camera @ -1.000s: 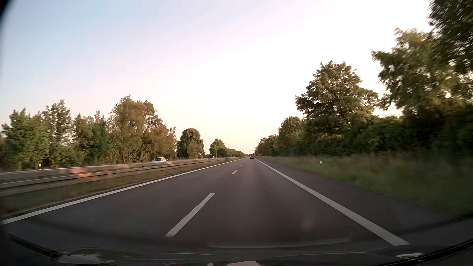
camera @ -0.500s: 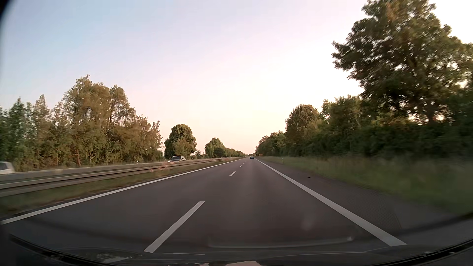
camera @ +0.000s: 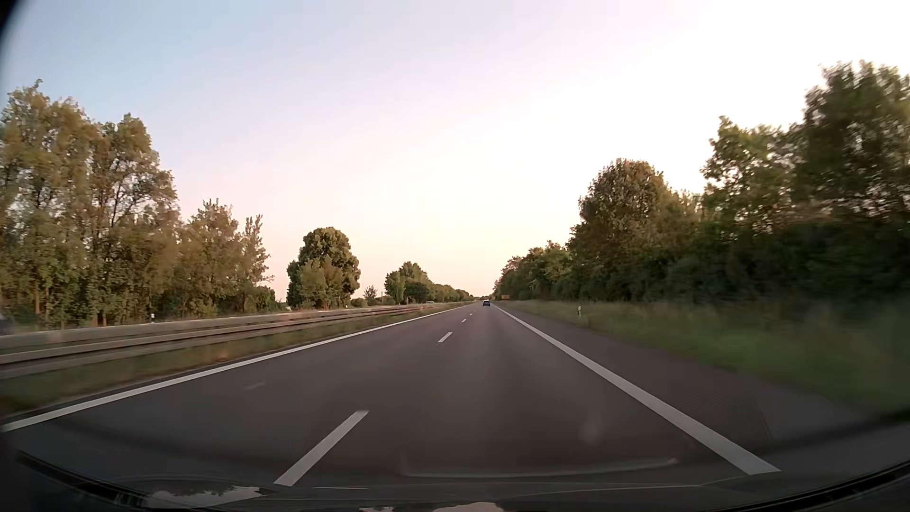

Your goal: Follow the waypoints while adhering to traffic rules and regulations

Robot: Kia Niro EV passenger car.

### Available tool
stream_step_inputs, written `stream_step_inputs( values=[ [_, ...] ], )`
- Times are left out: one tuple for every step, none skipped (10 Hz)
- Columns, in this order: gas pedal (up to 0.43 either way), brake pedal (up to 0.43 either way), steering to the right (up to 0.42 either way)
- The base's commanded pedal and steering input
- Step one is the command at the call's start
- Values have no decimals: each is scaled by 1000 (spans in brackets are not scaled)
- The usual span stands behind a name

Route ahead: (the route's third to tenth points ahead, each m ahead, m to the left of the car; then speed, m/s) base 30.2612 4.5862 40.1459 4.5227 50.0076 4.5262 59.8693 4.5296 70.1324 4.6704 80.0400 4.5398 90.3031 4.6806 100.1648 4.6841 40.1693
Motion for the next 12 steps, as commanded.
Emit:
stream_step_inputs(
  values=[
    [429,18,-3],
    [429,18,-3],
    [429,18,-2],
    [429,18,0],
    [429,18,1],
    [429,12,1],
    [429,18,1],
    [429,12,1],
    [429,12,0],
    [421,18,0],
    [378,18,0],
    [358,18,0]
  ],
)
